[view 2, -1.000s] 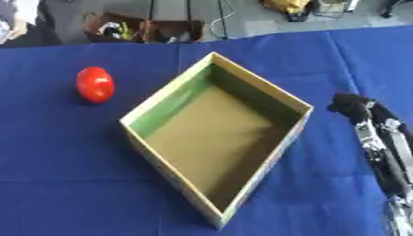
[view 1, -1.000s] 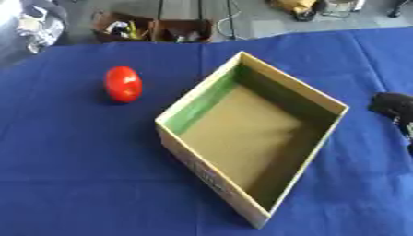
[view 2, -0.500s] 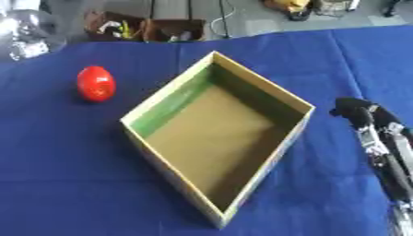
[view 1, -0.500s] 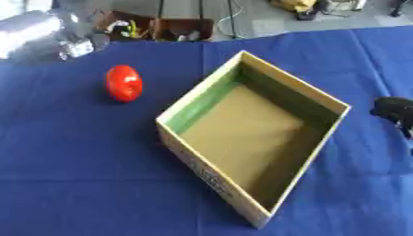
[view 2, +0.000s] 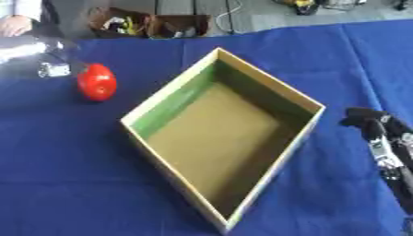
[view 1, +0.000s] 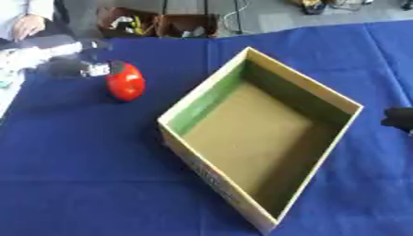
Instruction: Pick up objects on the table and place them in the box.
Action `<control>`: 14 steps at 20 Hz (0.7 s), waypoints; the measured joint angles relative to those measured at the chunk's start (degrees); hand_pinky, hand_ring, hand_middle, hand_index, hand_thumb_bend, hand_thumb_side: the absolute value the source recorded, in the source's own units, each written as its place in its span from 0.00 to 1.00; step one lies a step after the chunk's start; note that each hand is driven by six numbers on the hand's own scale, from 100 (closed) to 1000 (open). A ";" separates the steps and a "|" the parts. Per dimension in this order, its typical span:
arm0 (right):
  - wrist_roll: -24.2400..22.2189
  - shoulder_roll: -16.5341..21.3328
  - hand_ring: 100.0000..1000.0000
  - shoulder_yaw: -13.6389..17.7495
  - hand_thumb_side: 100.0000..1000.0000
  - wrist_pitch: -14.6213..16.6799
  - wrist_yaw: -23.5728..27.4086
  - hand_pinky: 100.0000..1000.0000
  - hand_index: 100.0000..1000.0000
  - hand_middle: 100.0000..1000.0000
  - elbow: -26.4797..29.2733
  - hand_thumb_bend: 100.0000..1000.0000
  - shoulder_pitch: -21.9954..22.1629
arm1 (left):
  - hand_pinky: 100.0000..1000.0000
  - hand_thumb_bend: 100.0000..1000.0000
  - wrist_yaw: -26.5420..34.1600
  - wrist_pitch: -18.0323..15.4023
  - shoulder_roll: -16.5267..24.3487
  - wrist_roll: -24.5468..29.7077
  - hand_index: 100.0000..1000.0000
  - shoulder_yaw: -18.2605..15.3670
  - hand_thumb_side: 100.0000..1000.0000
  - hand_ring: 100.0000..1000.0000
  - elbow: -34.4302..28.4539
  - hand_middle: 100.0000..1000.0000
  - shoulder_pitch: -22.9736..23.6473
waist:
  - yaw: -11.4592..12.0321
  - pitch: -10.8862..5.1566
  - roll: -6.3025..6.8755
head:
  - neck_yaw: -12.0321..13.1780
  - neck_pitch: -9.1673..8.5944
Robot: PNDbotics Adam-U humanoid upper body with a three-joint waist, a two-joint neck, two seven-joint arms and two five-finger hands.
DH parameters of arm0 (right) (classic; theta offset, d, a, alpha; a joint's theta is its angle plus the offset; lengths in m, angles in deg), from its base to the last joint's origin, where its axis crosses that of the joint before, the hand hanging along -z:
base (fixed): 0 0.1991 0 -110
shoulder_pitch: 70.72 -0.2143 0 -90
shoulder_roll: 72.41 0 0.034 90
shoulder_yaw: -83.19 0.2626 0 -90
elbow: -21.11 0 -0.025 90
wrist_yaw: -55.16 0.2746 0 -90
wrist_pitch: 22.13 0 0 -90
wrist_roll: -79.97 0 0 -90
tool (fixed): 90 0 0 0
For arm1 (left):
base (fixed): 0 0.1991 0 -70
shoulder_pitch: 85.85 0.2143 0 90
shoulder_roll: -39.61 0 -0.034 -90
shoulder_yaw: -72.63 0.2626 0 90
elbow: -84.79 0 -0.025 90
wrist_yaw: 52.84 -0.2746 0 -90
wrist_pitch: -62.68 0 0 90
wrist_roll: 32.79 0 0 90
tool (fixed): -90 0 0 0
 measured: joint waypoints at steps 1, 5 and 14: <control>-0.07 0.01 0.85 -0.01 0.85 0.10 -0.16 0.88 0.75 0.58 0.00 0.00 -0.01 | 0.84 0.51 -0.39 -0.14 -0.01 -0.25 1.00 -0.30 0.95 0.89 0.59 0.98 -0.31 | -0.11 0.22 0.07 | 0.17 -0.13; -0.12 0.01 0.85 -0.14 0.85 0.50 -0.96 0.88 0.75 0.58 0.00 0.00 -0.13 | 0.83 0.54 -2.11 -0.80 -0.01 -2.38 1.00 -1.17 0.94 0.89 2.57 0.98 -1.12 | -0.55 1.01 0.10 | 0.81 -0.76; -0.42 0.05 0.85 -0.30 0.86 0.86 -2.00 0.88 0.74 0.58 0.05 0.00 -0.40 | 0.82 0.55 -5.02 -2.81 0.17 -6.09 1.00 -1.86 0.93 0.89 3.56 0.97 -3.02 | -1.50 1.78 0.79 | 1.93 -1.61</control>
